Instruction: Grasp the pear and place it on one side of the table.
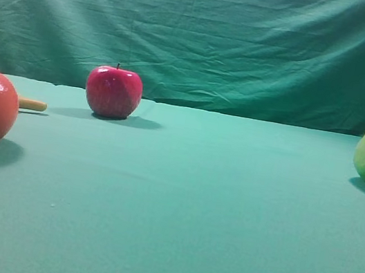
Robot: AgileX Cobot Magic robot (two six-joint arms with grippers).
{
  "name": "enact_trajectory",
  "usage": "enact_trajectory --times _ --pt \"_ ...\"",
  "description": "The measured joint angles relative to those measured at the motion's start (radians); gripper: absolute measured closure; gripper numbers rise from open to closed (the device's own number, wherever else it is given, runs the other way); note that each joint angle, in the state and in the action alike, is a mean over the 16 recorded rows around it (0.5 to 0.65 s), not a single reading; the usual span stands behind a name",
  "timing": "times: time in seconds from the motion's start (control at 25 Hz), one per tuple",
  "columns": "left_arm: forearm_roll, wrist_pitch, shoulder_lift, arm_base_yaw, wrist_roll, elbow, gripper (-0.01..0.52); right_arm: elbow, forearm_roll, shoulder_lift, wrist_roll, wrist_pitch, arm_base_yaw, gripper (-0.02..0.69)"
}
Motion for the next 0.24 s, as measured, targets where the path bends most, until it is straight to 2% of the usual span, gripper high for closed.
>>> enact_trajectory --times 0.24 --pt "0.000 0.000 0.000 0.000 0.000 0.000 0.514 0.000 -0.001 0.000 0.000 0.000 0.000 0.665"
